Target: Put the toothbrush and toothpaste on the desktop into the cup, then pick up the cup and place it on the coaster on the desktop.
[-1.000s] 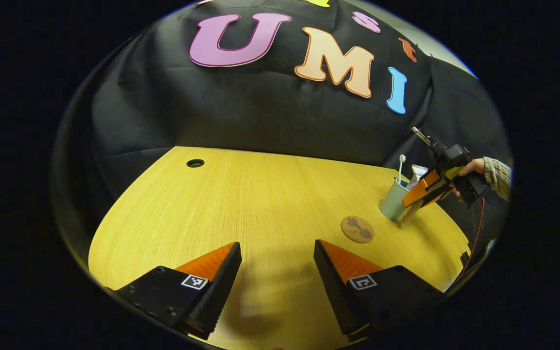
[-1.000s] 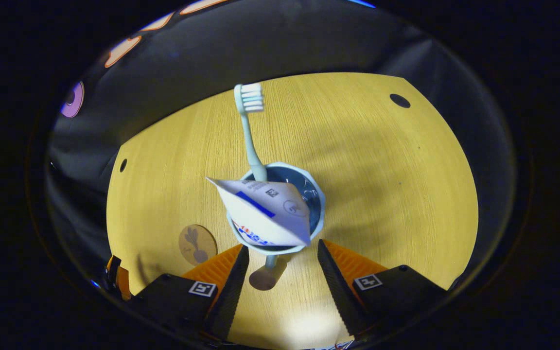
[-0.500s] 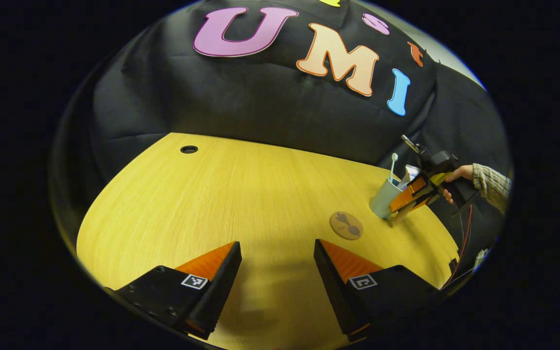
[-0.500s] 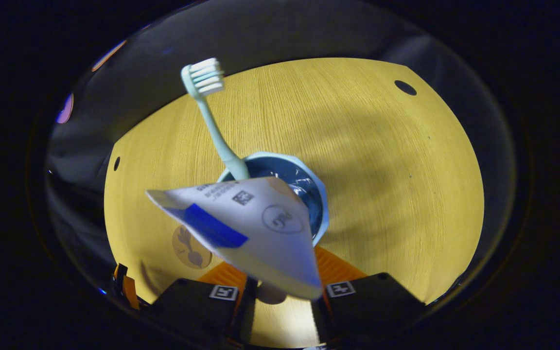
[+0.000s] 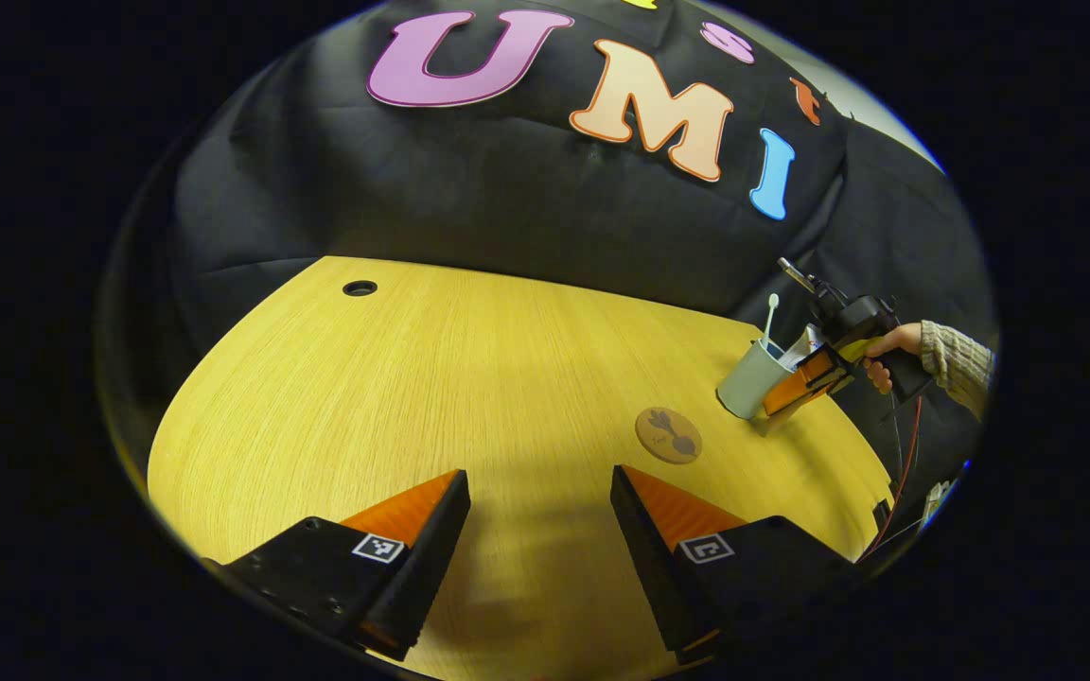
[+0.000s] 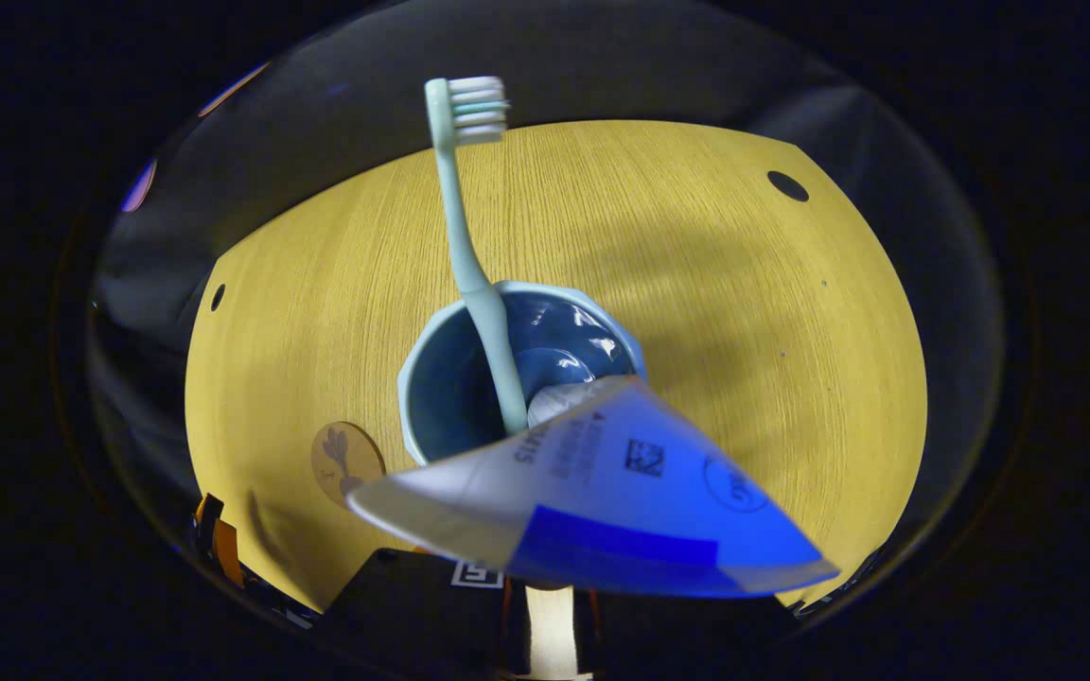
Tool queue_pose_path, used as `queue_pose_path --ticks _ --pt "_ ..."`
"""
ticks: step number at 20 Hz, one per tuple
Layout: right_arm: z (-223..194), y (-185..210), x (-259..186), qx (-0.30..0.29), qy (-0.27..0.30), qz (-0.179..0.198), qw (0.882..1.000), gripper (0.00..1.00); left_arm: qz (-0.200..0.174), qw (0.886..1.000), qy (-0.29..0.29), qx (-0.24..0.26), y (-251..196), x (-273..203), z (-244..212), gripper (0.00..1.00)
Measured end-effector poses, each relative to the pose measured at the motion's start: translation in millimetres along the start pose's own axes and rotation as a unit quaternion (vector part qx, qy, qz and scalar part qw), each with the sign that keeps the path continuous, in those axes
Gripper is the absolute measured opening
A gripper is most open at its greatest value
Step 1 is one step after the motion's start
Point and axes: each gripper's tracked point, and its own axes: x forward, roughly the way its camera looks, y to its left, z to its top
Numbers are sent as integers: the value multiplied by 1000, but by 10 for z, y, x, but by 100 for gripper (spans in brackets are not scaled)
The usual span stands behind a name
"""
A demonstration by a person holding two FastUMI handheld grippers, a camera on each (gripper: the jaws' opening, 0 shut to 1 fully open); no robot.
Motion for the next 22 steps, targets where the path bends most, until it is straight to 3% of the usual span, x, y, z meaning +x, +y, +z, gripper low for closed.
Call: queue_pose_path --ticks 7,14,22 --pt "-2 -26 38 -50 -39 -9 998 16 -3 1000 5 3 -28 -3 -5 89" --pt "1 -9 70 -63 -41 60 995 17 -11 1000 7 10 -122 -12 -5 89" --pt "5 -60 62 -107 -20 95 990 16 -16 1000 -4 20 -151 -63 19 89"
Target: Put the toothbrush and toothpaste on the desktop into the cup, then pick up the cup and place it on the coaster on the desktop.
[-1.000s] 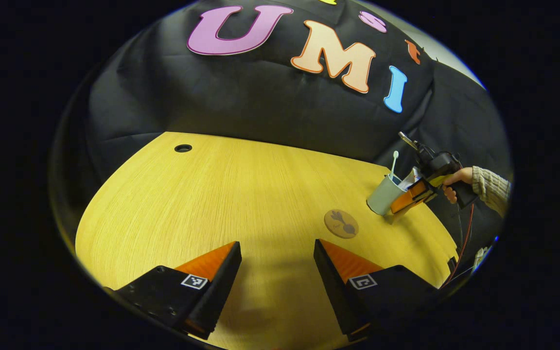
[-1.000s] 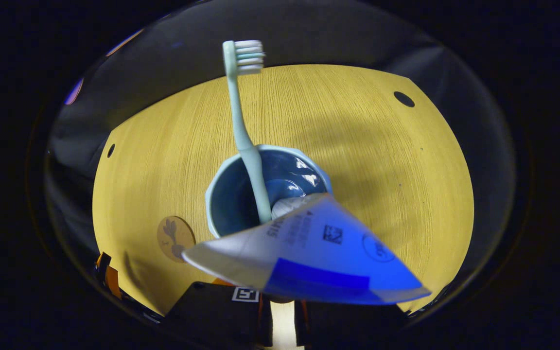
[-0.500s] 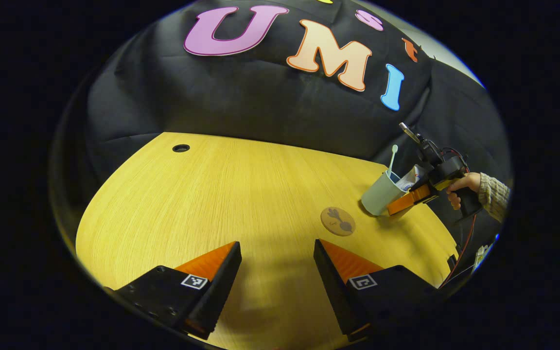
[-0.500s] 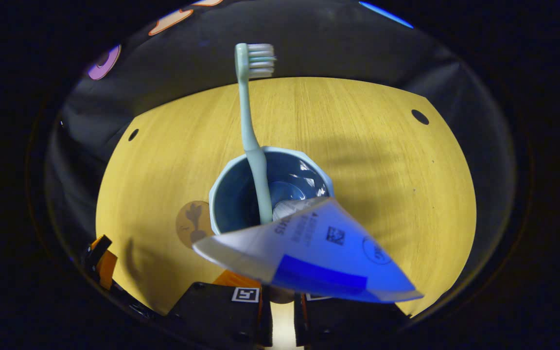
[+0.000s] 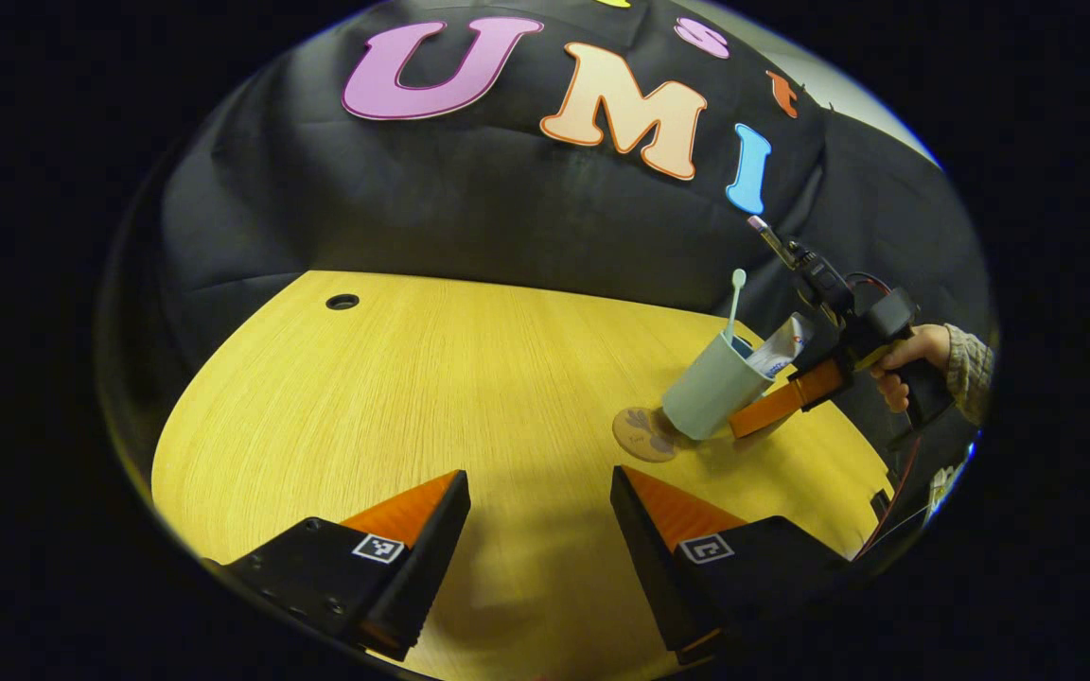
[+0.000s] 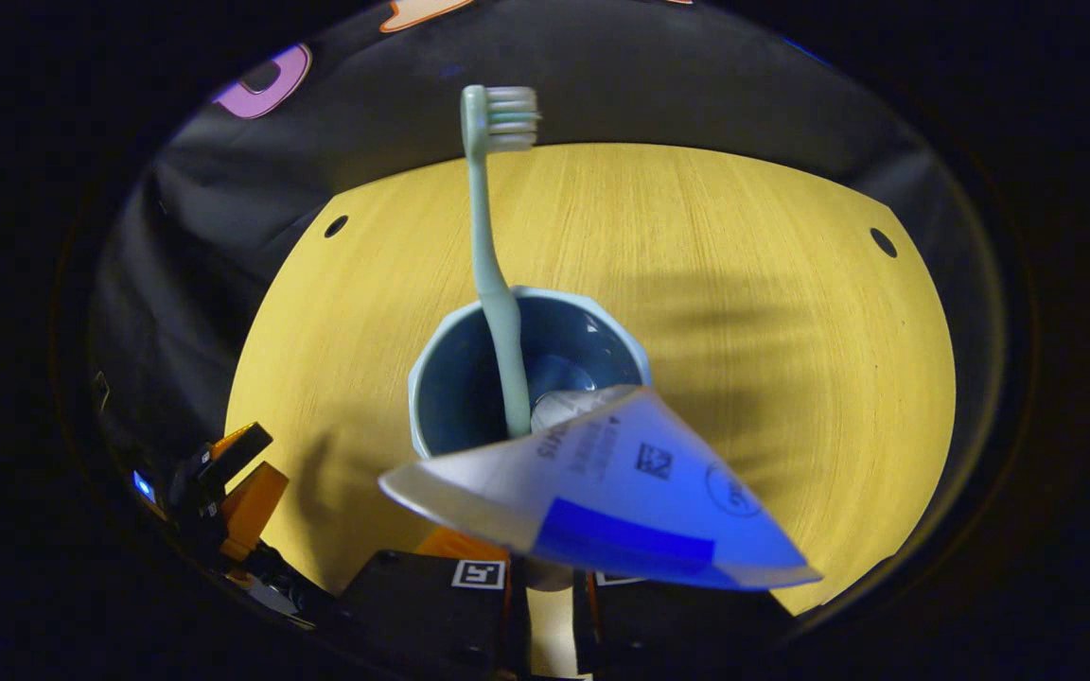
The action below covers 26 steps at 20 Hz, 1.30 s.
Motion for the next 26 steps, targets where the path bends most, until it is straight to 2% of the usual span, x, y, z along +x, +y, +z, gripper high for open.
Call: queue_pose_path --ticks 4,15,16,25,26 --pt "-11 3 -42 -11 12 1 1000 16 7 1000 5 -9 64 -32 -43 89" --pt "-92 -193 -111 -55 45 -38 997 15 37 999 9 -27 308 -138 -124 89" --pt "-81 -190 -82 -55 46 -38 997 20 37 999 8 -28 299 -136 -110 89" --pt "-82 -124 -98 -45 49 -38 997 19 29 999 13 -31 233 -123 -138 89" --pt "-71 -136 -101 -45 47 -39 997 23 28 999 12 -32 229 -126 -140 89"
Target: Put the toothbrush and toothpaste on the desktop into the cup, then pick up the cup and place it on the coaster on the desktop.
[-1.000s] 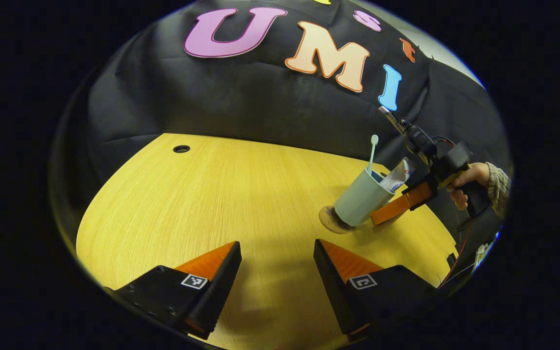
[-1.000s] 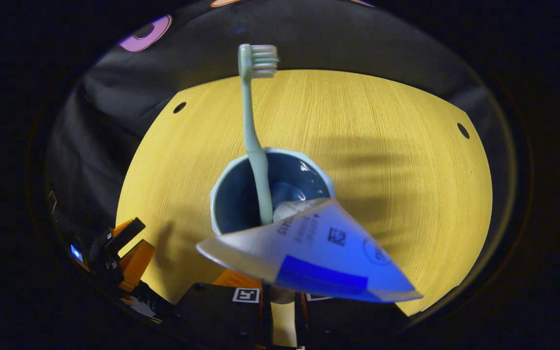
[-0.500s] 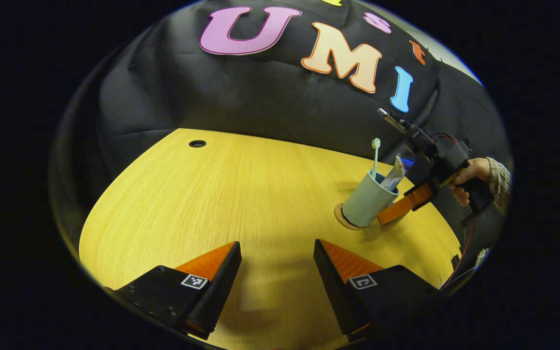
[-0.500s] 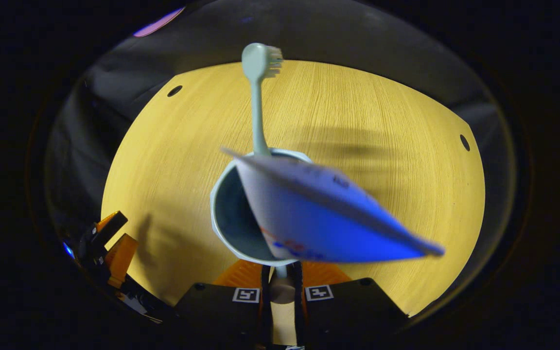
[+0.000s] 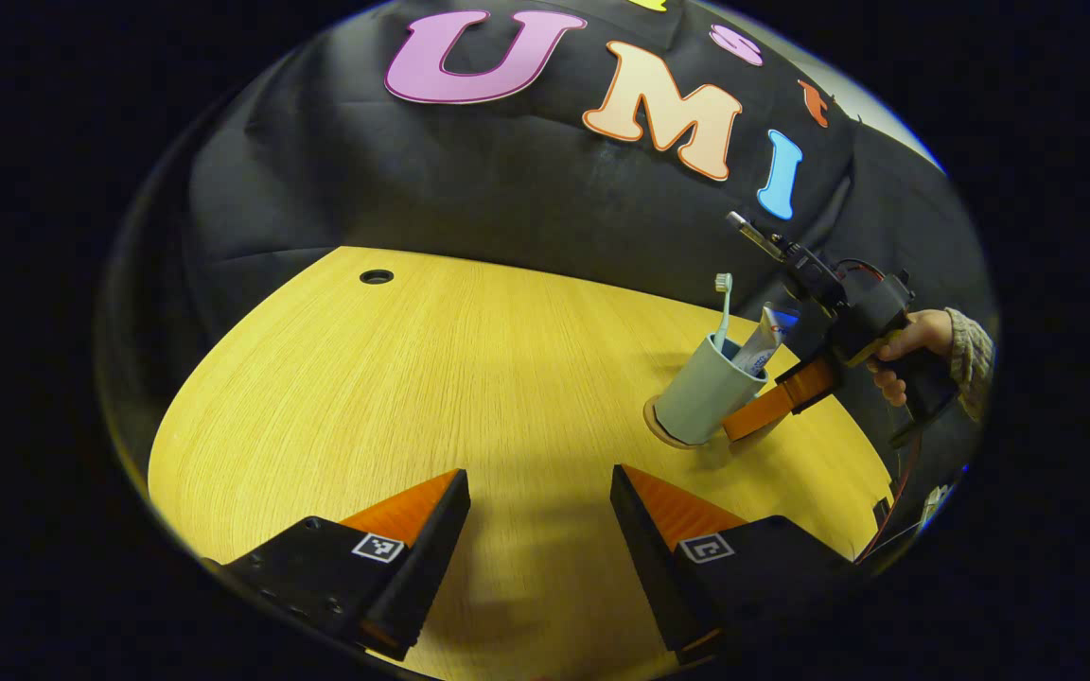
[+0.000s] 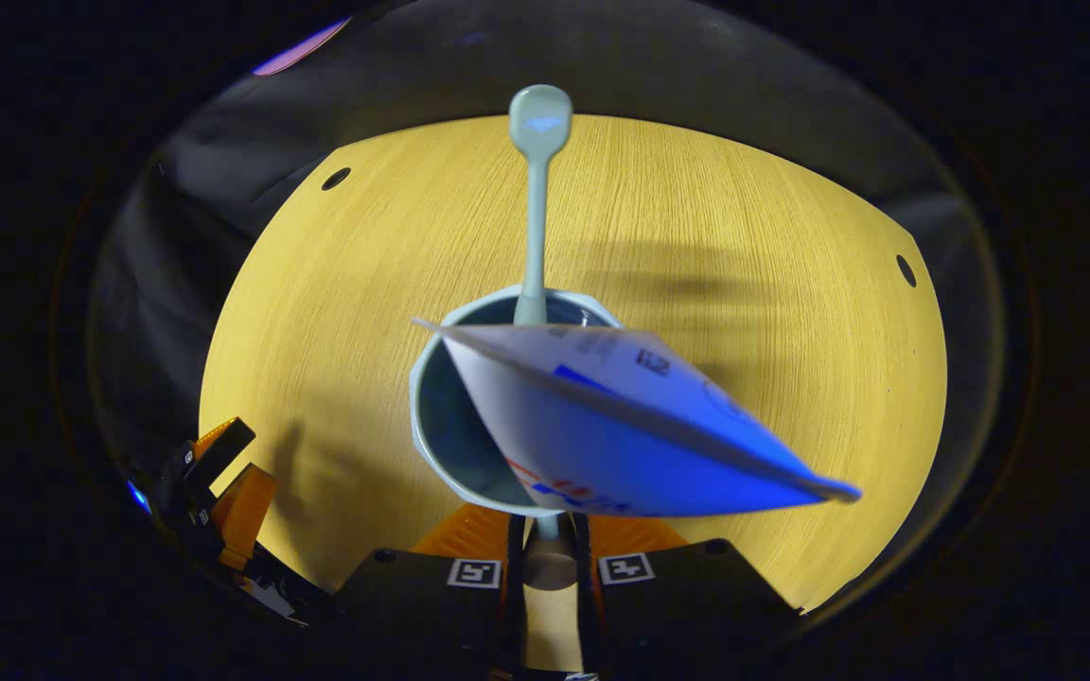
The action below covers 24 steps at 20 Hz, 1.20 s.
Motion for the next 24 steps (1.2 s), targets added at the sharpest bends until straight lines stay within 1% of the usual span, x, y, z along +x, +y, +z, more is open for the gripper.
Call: queue_pose_path --ticks 2,3,4,5,6,7,8,9,11,14,15,16,17,18,19,20,21,24 --pt "32 17 -28 5 -7 2 1000 27 0 1000 -1 -1 -2 4 -4 89" --pt "60 28 -55 8 -13 6 1000 24 0 1000 -1 -2 -5 -2 -9 89" --pt "92 44 -69 11 -19 10 1000 30 -1 1000 -1 -4 -17 -4 -18 89" --pt "99 63 -92 11 -20 12 1000 33 -2 1000 0 -7 -24 -7 -12 89" --pt "115 64 -111 9 -26 11 1000 35 -3 1000 0 -8 -34 -7 -15 89" --pt "124 53 -134 8 -32 8 999 31 -3 1000 0 -9 -43 -10 -8 89" --pt "133 45 -159 8 -38 5 999 36 -2 1000 0 -8 -46 -5 -19 89" --pt "145 8 -180 7 -46 2 999 44 -3 1000 -2 -6 -51 -14 -4 89" --pt "169 4 -224 7 -62 5 998 54 -4 1000 -5 -2 -80 -37 22 89" --pt "185 23 -315 15 -88 15 996 100 -10 1000 -8 7 -161 -55 42 89" --pt "170 24 -337 17 -96 18 995 100 -11 1000 -10 11 -185 -75 62 89" --pt "143 23 -362 21 -103 21 994 95 -11 1000 -12 15 -204 -91 74 89" --pt "121 25 -392 26 -112 24 993 95 -11 1000 -14 18 -229 -96 103 89" --pt "112 5 -429 31 -123 25 992 100 -13 1000 -16 21 -260 -99 118 89" --pt "113 -20 -487 36 -136 24 990 100 -12 999 -17 25 -284 -100 142 89" --pt "118 -55 -543 39 -151 23 987 96 -12 999 -18 28 -315 -109 153 89" --pt "108 -87 -598 42 -163 22 986 99 -10 999 -22 33 -346 -116 196 89" --pt "68 -222 -800 54 -194 23 979 100 0 998 -32 50 -451 -135 299 89"
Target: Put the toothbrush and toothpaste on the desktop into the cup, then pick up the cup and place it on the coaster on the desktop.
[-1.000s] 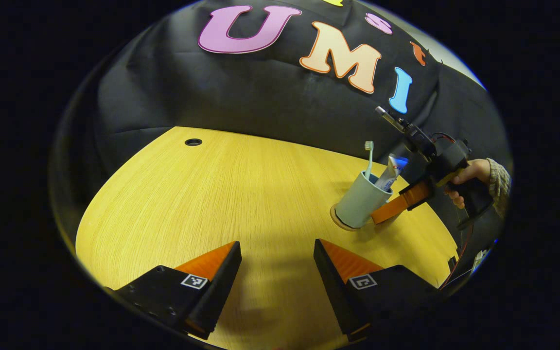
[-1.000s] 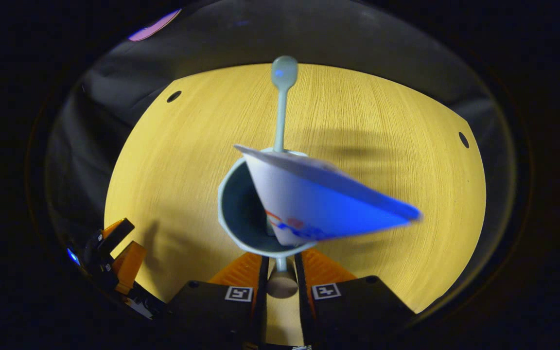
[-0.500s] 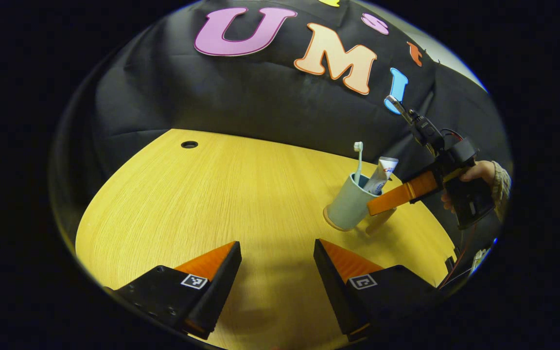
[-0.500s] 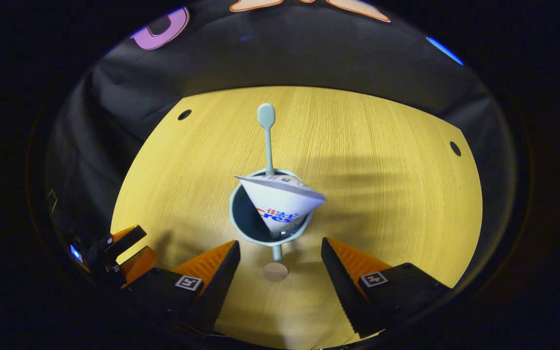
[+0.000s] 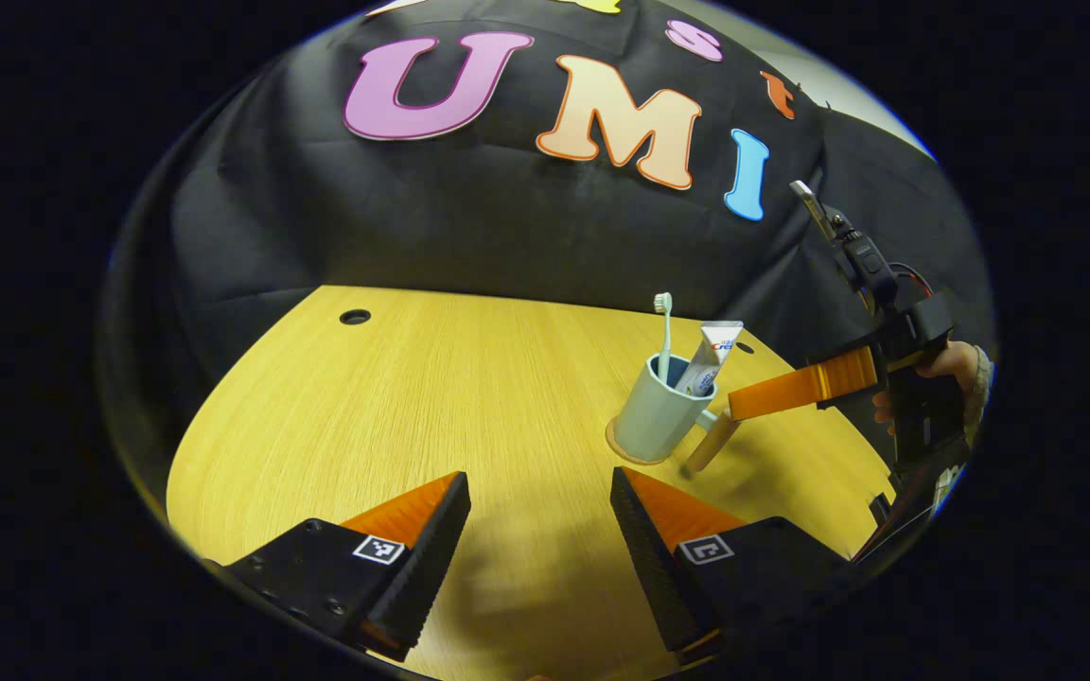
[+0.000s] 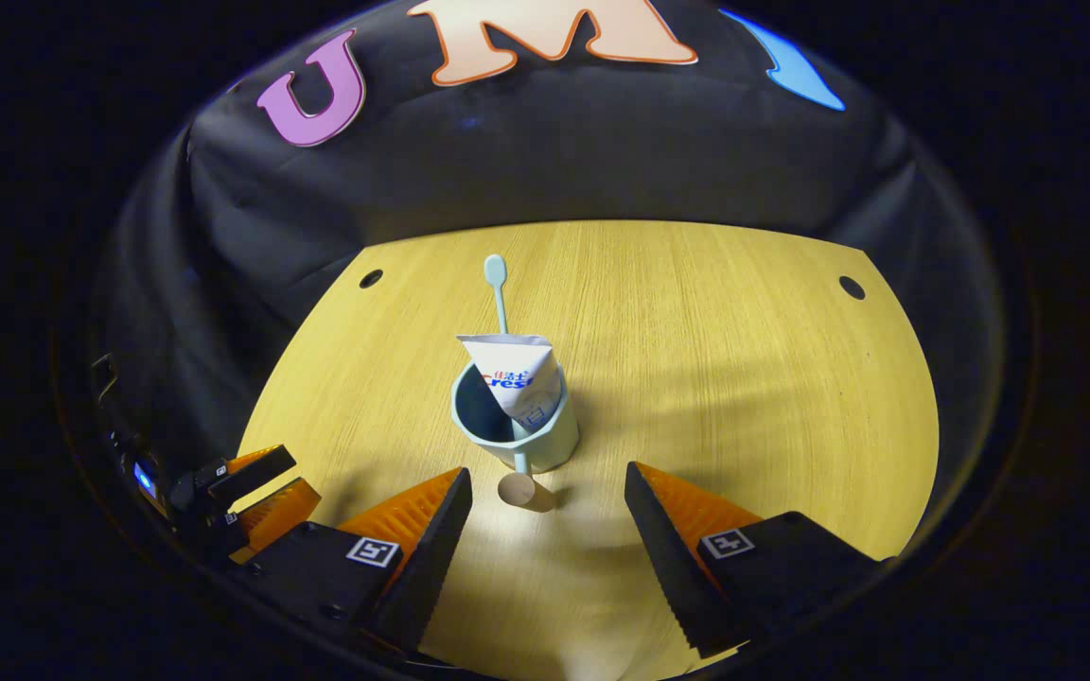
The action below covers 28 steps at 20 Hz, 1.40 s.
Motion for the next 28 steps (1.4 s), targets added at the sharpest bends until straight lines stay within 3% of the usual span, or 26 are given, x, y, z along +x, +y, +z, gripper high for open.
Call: queue_pose_path --ticks 1,8,9,12,13,16,21,25,28 --pt "24 -62 -70 4 -14 -1 1000 96 3 1000 -3 4 -53 -15 37 89" --pt "20 -723 -495 12 -97 -12 995 99 28 999 -20 5 -524 -59 144 89" --pt "3 -829 -565 5 -107 -16 994 95 34 999 -22 2 -595 -57 161 89" --pt "-89 -1044 -799 3 -137 -16 990 99 43 998 -38 -10 -836 -86 259 89" --pt "-97 -1083 -882 10 -150 -10 989 96 46 998 -45 -11 -915 -110 303 89" --pt "-143 -1237 -1145 37 -189 5 981 99 52 997 -59 -5 -1136 -191 364 88" --pt "-306 -1630 -1524 63 -226 -8 972 95 58 996 -71 7 -1436 -292 364 88" --pt "-431 -1836 -1796 72 -256 -18 964 99 68 994 -82 7 -1558 -328 372 88" --pt "-482 -1832 -1892 112 -267 3 957 99 62 994 -88 15 -1680 -326 397 88"
